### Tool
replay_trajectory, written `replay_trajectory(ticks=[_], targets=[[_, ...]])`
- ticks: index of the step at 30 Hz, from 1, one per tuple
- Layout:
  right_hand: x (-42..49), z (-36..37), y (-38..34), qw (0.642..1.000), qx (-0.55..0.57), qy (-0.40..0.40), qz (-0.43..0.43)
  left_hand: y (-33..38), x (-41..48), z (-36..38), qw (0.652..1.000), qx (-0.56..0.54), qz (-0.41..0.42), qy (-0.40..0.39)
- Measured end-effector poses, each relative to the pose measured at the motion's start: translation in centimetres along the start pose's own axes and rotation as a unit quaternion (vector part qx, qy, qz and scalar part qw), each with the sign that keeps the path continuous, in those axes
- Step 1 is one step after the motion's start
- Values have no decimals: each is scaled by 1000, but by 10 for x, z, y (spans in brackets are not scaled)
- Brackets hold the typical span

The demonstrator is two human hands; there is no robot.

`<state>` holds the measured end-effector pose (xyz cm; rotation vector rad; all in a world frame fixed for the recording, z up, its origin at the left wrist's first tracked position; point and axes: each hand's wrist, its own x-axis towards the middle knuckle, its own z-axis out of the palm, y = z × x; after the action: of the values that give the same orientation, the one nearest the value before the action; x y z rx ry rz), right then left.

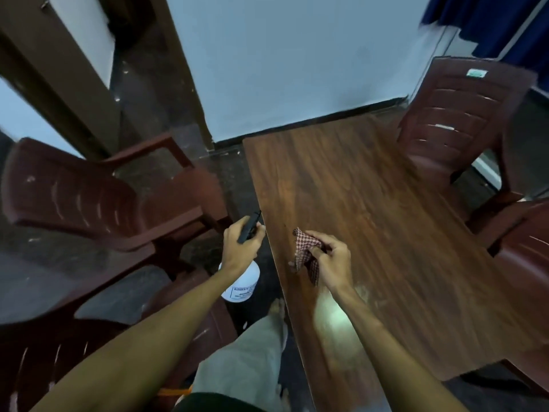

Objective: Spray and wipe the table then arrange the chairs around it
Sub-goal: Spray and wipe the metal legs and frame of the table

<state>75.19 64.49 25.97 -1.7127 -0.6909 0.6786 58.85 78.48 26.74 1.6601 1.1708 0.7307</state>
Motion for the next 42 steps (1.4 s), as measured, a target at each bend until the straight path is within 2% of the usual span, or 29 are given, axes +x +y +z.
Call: replay_trajectory(ticks=[7, 11, 17, 24, 31, 34, 42], targets=[[120, 51, -9, 999, -29, 35, -19, -28, 133, 8, 1000, -1, 23, -20], [219, 93, -7, 998, -42, 47, 1, -48, 238, 8, 999, -23, 7, -33], [341, 143, -33, 996, -35, 75, 19, -52, 375, -6, 999, 3, 37, -40], [428, 156, -60, 996, -25, 86, 17, -24, 470, 0, 998, 8, 34, -58], [500, 149, -66, 995, -22, 100, -5, -3, 539, 22, 993, 39, 87, -71], [527, 146, -67, 994, -27, 109, 10, 11, 569, 32, 992, 53, 74, -84], [599, 145, -67, 982, 3, 184, 40, 43, 666, 78, 985, 45, 70, -152]])
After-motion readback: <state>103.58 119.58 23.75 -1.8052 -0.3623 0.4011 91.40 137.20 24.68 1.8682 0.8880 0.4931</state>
